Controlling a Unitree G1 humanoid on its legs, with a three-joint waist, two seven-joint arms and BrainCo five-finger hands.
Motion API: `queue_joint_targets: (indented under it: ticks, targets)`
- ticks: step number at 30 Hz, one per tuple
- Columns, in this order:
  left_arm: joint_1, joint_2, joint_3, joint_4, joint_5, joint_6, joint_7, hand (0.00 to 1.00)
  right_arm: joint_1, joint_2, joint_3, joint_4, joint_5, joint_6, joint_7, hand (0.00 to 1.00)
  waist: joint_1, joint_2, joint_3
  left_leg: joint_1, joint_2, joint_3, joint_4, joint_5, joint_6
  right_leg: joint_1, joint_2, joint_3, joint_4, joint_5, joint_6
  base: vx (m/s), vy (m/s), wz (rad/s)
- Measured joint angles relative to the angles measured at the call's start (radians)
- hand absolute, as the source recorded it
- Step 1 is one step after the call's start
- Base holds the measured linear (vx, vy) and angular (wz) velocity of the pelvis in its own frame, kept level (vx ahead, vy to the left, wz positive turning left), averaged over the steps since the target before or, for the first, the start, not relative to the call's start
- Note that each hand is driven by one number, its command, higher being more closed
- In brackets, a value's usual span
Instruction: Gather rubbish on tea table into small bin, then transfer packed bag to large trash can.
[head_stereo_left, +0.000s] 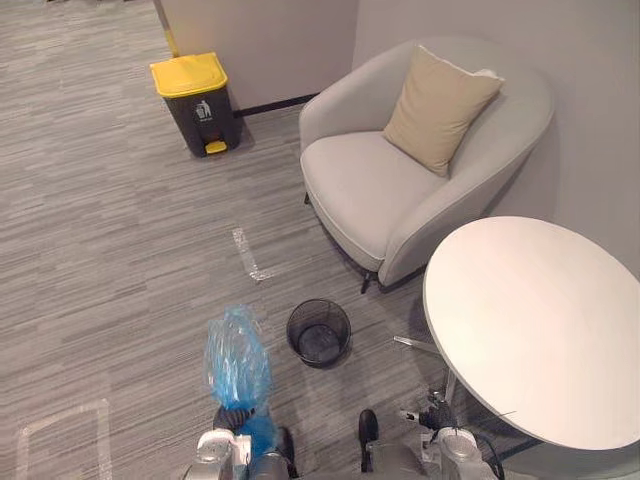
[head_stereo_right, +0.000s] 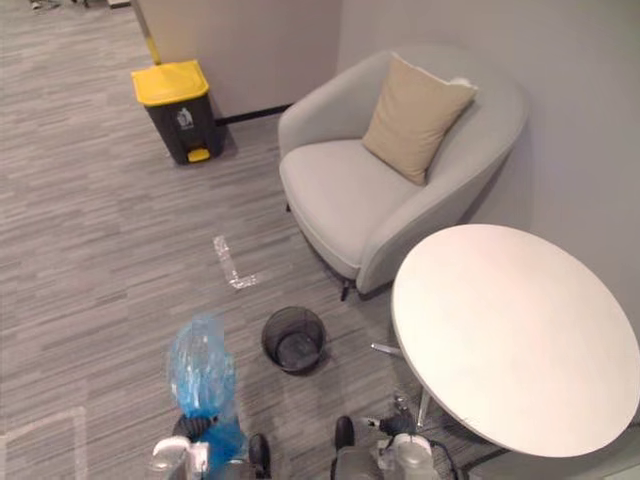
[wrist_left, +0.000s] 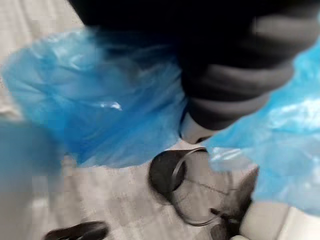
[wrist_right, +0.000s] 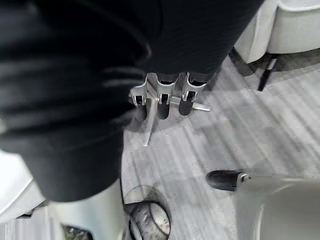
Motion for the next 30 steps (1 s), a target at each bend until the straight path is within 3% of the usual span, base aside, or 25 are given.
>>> queue_joint_targets:
  ticks: [2,3,4,6,10,11,12,13,14,16,18,19,21,24,27,30]
  targets:
    - [0.012,0.018,0.003,-0.014,0.000,0.002,0.002,1.00,-0.015,0.006,0.011,-0.004,0.000,-0.005,0.000,0.00,0.017,-0.026,0.000,-0.031,-0.010,-0.018,0.041,0.001,-0.002,0.036,-0.001,0.018,-0.028,-0.047,-0.010,-0.04,-0.139,0.55]
    - [0.014,0.016,0.004,-0.015,-0.003,0.002,0.006,1.00,-0.044,0.001,0.011,-0.008,0.000,-0.008,-0.003,0.00,0.025,-0.027,-0.002,-0.052,-0.006,-0.029,0.035,0.015,-0.019,0.048,0.008,0.016,-0.103,-0.053,-0.023,-0.10,-0.118,0.24]
    - [0.015,0.012,0.004,-0.016,-0.008,0.002,0.009,1.00,-0.065,-0.003,0.011,-0.011,0.000,-0.011,-0.007,0.00,0.036,-0.021,-0.002,-0.071,-0.001,-0.029,0.025,0.029,-0.025,0.058,0.015,0.013,-0.160,-0.057,-0.056,-0.13,-0.088,0.10]
    - [0.013,-0.028,0.000,-0.011,-0.009,0.002,0.013,1.00,-0.097,-0.016,0.008,-0.031,-0.001,-0.017,-0.015,0.00,0.047,0.028,0.034,-0.106,0.026,-0.070,-0.006,0.082,-0.037,0.053,0.049,-0.020,-0.213,-0.010,-0.090,-0.20,-0.069,0.30]
    - [0.022,-0.053,-0.007,-0.008,-0.019,0.002,0.021,1.00,-0.076,-0.008,0.010,-0.047,-0.005,-0.015,-0.029,0.00,0.046,0.055,0.049,-0.113,0.039,-0.133,-0.080,0.165,-0.061,0.056,0.076,-0.110,-0.217,0.011,-0.120,-0.17,-0.083,0.52]
    - [0.018,-0.055,-0.008,-0.009,-0.019,0.002,0.023,1.00,-0.071,-0.007,0.007,-0.047,-0.005,-0.015,-0.030,0.00,0.045,0.057,0.046,-0.105,0.049,-0.125,-0.121,0.160,-0.068,0.051,0.065,-0.137,-0.235,0.022,-0.132,-0.17,-0.064,0.75]
    - [0.005,-0.055,-0.008,-0.007,-0.018,0.003,0.024,1.00,-0.071,0.000,-0.001,-0.048,-0.005,-0.014,-0.034,0.00,0.037,0.053,0.053,-0.131,0.060,-0.070,-0.096,0.138,-0.046,0.049,0.048,-0.177,-0.252,0.035,-0.141,-0.23,0.005,1.03]
    - [-0.015,-0.055,-0.012,-0.007,-0.018,0.003,0.025,1.00,-0.068,0.006,-0.005,-0.048,-0.005,-0.013,-0.043,0.00,0.022,0.023,0.071,-0.167,0.056,0.010,0.029,0.107,-0.010,0.051,0.001,-0.217,-0.255,0.043,-0.139,-0.17,0.023,1.17]
    - [-0.016,-0.055,-0.021,-0.009,-0.018,0.003,0.024,1.00,-0.061,0.002,-0.006,-0.049,-0.005,-0.013,-0.044,0.00,0.013,0.011,0.074,-0.175,0.057,0.052,0.112,0.084,0.001,0.053,-0.024,-0.239,-0.258,0.049,-0.134,-0.19,0.036,1.15]
    - [-0.015,-0.059,-0.049,-0.008,-0.018,0.003,0.022,1.00,-0.035,-0.014,-0.009,-0.048,-0.005,-0.013,-0.047,0.00,0.005,0.011,0.072,-0.153,0.091,0.119,0.260,0.001,0.010,0.059,-0.055,-0.288,-0.277,0.063,-0.115,-0.11,0.115,0.85]
    - [-0.018,-0.058,-0.045,-0.006,-0.017,0.002,0.024,1.00,-0.016,-0.013,-0.037,-0.036,-0.004,-0.011,-0.047,0.00,0.004,0.048,0.063,-0.082,0.107,0.146,0.164,-0.065,-0.024,0.070,-0.045,-0.311,-0.332,0.098,-0.078,-0.04,0.183,0.57]
    - [-0.020,-0.047,-0.046,-0.001,-0.017,0.003,0.025,1.00,-0.020,-0.007,-0.041,-0.029,-0.004,-0.009,-0.046,0.00,0.005,0.049,0.065,-0.065,0.100,0.148,0.117,-0.072,-0.026,0.082,-0.041,-0.318,-0.357,0.117,-0.066,-0.03,0.184,0.30]
    - [-0.015,-0.009,-0.054,0.006,-0.016,0.005,0.026,1.00,-0.023,0.034,-0.039,-0.024,-0.004,-0.005,-0.040,0.00,0.012,0.020,0.062,-0.047,0.064,0.144,0.094,-0.062,-0.017,0.127,-0.055,-0.323,-0.428,0.161,-0.044,-0.02,0.190,0.20]
    - [-0.006,0.008,-0.057,0.011,-0.015,0.004,0.025,1.00,-0.027,0.029,-0.037,-0.017,-0.005,-0.006,-0.038,0.00,0.014,0.015,0.054,-0.034,0.031,0.140,0.092,-0.075,0.007,0.158,-0.084,-0.326,-0.453,0.176,-0.025,-0.02,0.148,0.12]
    - [-0.003,0.005,-0.057,0.014,-0.007,0.004,0.024,1.00,-0.042,0.028,-0.039,0.004,-0.006,-0.004,-0.038,0.00,0.015,0.016,0.053,-0.052,0.003,0.136,0.122,-0.116,0.030,0.148,-0.109,-0.327,-0.426,0.142,0.008,-0.02,0.114,0.09]
    - [0.020,0.005,-0.057,0.015,0.002,0.005,0.021,1.00,-0.036,0.027,-0.040,0.013,-0.012,0.005,-0.034,0.00,0.007,0.000,0.050,-0.070,-0.024,0.120,0.197,-0.181,0.048,0.089,-0.169,-0.297,-0.253,0.024,0.054,0.07,0.118,0.20]
